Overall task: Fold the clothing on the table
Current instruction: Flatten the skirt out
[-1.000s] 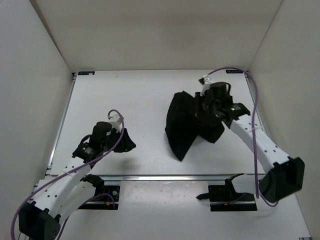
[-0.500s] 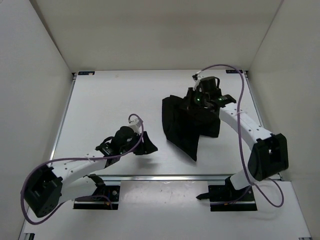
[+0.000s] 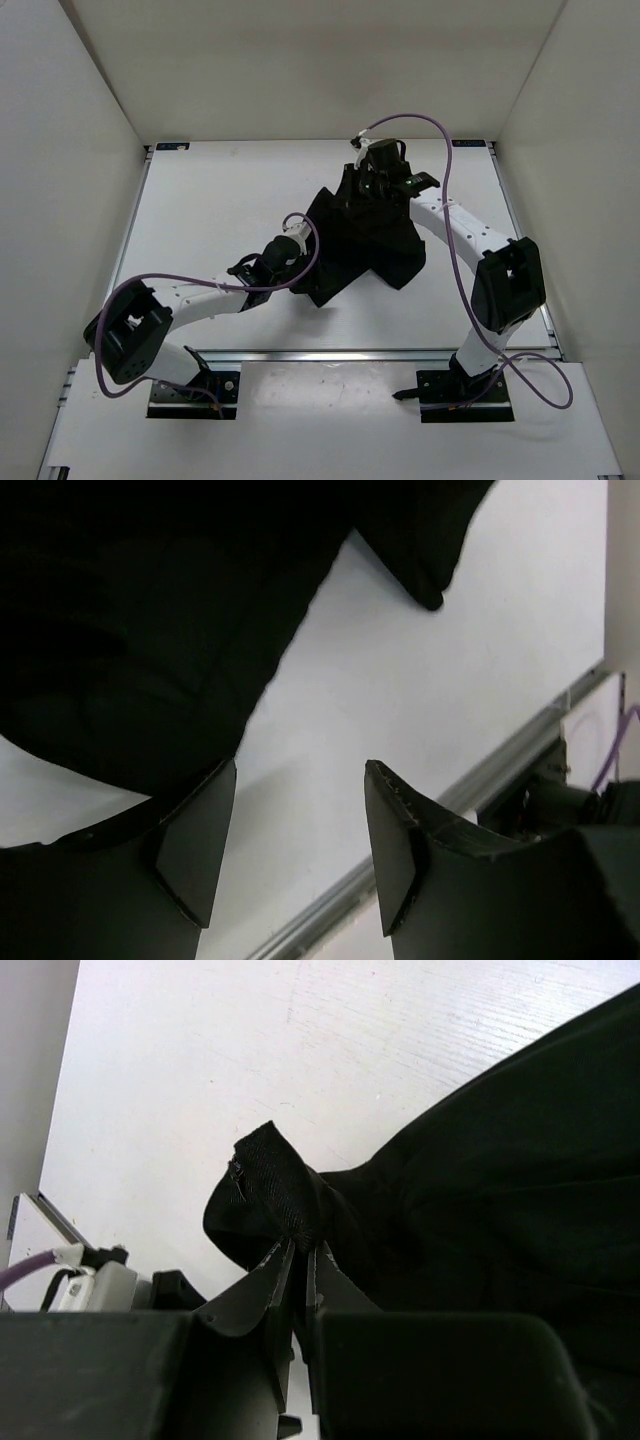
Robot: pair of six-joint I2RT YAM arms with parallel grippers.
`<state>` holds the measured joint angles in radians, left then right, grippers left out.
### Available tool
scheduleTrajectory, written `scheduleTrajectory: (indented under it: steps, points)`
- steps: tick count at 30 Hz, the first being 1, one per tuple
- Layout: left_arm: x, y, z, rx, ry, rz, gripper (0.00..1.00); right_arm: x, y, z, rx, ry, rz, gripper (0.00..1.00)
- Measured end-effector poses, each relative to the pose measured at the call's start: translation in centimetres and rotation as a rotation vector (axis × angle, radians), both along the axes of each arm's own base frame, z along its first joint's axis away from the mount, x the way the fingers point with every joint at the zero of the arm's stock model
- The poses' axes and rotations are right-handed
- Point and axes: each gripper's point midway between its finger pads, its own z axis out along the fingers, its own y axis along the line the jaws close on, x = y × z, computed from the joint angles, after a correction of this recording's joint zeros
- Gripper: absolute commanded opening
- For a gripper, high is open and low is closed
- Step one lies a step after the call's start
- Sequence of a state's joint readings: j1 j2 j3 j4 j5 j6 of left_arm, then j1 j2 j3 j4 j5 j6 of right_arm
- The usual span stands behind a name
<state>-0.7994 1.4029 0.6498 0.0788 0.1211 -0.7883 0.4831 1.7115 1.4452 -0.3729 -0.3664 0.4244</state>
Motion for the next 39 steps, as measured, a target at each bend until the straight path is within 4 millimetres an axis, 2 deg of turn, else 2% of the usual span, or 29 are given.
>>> scheduleTrajectory:
  steps: [3, 6, 11, 15, 19, 20, 21, 22, 23, 24, 27, 30, 32, 33, 34, 36, 37, 39]
  points:
    - [1.1, 1.0, -0.2, 0.03, -0.01, 0.053, 0.69, 0.4, 0.2, 0.4, -0.001, -0.008, 0.007, 0.0]
    - [1.6, 3.1, -0.6, 0.046, -0.011, 0.131, 0.66, 0.7, 0.3, 0.8, 0.001, -0.019, 0.013, 0.0]
    - [1.0, 6.9, -3.3, 0.098, 0.035, 0.228, 0.66, 0.9, 0.1, 0.9, 0.005, -0.021, 0.013, 0.0]
    - [0.8, 7.0, -5.5, 0.151, 0.078, 0.224, 0.68, 1.0, 0.0, 0.6, 0.005, -0.022, 0.013, 0.0]
    - [2.4, 4.7, -5.3, 0.127, 0.058, 0.2, 0.67, 0.8, -0.1, 0.0, -0.001, -0.013, 0.016, 0.0]
    - [2.6, 4.2, -5.3, 0.122, 0.055, 0.192, 0.63, 0.8, -0.2, -0.1, -0.001, -0.011, 0.015, 0.0]
    - [2.8, 3.6, -5.3, 0.118, 0.054, 0.185, 0.44, 0.7, -0.2, -0.2, -0.001, -0.007, 0.018, 0.0]
    - [2.9, 3.0, -5.5, 0.113, 0.055, 0.178, 0.17, 0.7, -0.2, -0.3, -0.001, -0.005, 0.018, 0.0]
    - [2.8, 2.6, -5.7, 0.113, 0.065, 0.169, 0.04, 0.7, -0.3, -0.4, 0.0, -0.002, 0.017, 0.0]
    - [2.6, 2.3, -6.2, 0.119, 0.077, 0.154, 0.0, 0.7, -0.4, -0.4, -0.001, 0.0, 0.018, 0.0]
    - [2.3, 1.7, -6.4, 0.098, 0.099, 0.135, 0.0, 0.9, -0.9, -0.3, -0.004, 0.001, 0.016, 0.0]
    - [2.4, 2.8, -5.7, 0.106, 0.118, 0.145, 0.0, 1.3, -2.0, 0.7, -0.018, 0.0, 0.008, 0.0]
    - [3.7, 4.6, -3.2, 0.106, 0.098, 0.177, 0.0, 2.1, -3.1, 2.8, -0.018, -0.032, -0.007, 0.0]
    - [4.8, 5.5, -1.2, 0.1, 0.068, 0.2, 0.0, 2.4, -3.6, 4.3, -0.013, -0.059, -0.012, 0.0]
    - [6.3, 6.4, 1.7, 0.083, 0.02, 0.224, 0.0, 2.5, -4.4, 6.1, -0.004, -0.098, -0.02, 0.0]
    - [9.1, 8.2, 8.8, 0.04, -0.118, 0.275, 0.0, 1.9, -5.9, 10.0, 0.02, -0.189, -0.034, 0.0]
    - [10.3, 9.2, 13.1, 0.014, -0.206, 0.305, 0.0, 1.1, -6.8, 12.1, 0.036, -0.241, -0.046, 0.01]
    - [11.0, 11.3, 21.7, -0.04, -0.386, 0.356, 0.0, -1.7, -8.4, 16.7, 0.084, -0.369, -0.062, 0.0]
